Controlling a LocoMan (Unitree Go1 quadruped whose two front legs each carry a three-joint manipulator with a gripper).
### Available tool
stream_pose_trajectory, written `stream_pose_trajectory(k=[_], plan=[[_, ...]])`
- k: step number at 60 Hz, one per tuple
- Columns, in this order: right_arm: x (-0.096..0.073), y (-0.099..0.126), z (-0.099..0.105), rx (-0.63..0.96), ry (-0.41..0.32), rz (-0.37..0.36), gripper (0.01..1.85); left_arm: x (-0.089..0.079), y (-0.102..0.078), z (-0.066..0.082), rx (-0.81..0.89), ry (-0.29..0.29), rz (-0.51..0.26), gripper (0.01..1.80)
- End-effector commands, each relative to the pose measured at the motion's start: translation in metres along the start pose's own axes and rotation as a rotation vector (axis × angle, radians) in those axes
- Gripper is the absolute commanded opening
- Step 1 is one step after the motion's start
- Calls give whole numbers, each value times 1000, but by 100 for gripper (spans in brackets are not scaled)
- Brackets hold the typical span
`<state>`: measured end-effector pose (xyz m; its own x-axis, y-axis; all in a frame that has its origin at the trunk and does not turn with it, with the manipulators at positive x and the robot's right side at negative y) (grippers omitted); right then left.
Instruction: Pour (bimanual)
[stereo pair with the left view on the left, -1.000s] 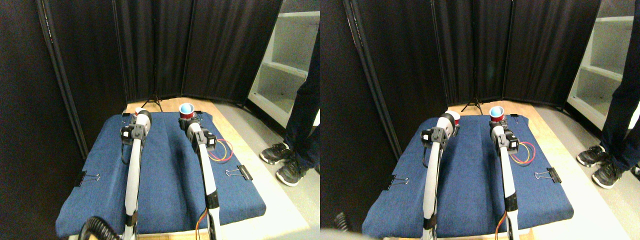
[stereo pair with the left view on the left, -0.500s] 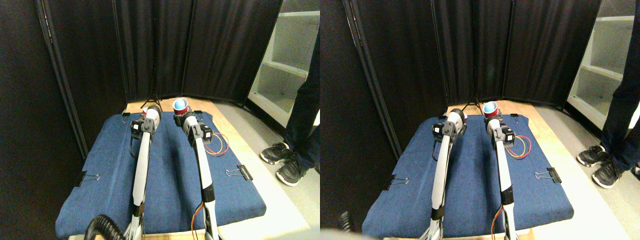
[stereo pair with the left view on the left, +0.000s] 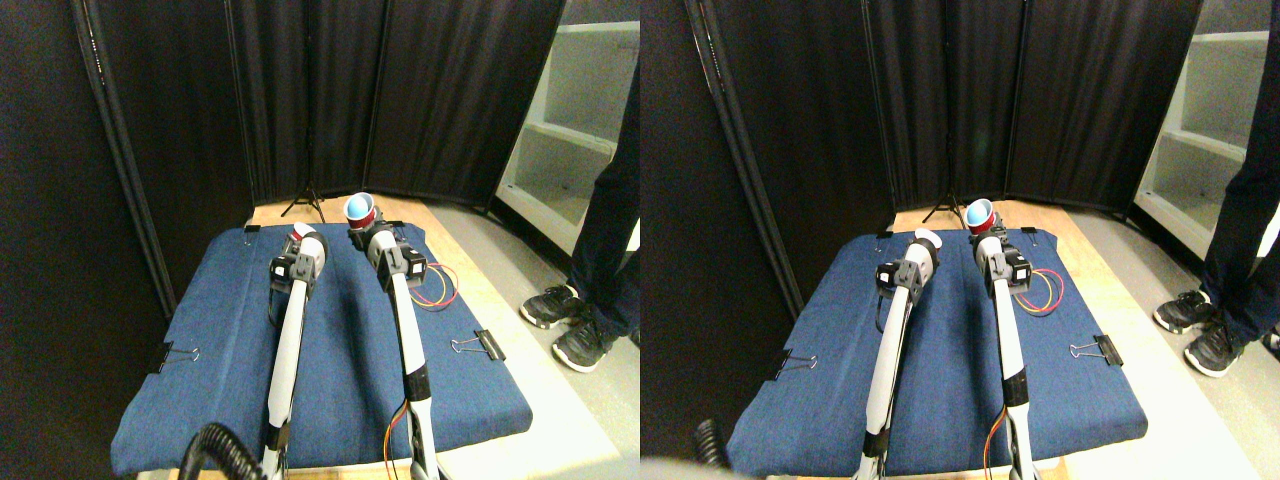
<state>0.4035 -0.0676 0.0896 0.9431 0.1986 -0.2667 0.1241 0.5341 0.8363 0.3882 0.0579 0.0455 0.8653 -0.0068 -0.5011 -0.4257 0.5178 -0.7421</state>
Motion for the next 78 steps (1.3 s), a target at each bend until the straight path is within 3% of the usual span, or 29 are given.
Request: stream_pose_trajectory(k=[1, 24, 33, 52, 78], plan=[[2, 7, 4, 5, -16, 51, 33, 0, -9, -3, 1, -8, -61, 33], [5, 17, 2, -88, 17, 73, 33, -5, -23, 1, -10, 7, -84, 33], [5, 22, -1, -197, 20, 97, 33, -5, -26, -1, -14, 27, -81, 33], [14, 22, -12, -276, 43, 42, 33, -7, -28, -7, -44, 27, -56, 33], [25, 19, -16, -355, 70, 67, 33, -8, -32, -11, -98, 38, -42, 33]])
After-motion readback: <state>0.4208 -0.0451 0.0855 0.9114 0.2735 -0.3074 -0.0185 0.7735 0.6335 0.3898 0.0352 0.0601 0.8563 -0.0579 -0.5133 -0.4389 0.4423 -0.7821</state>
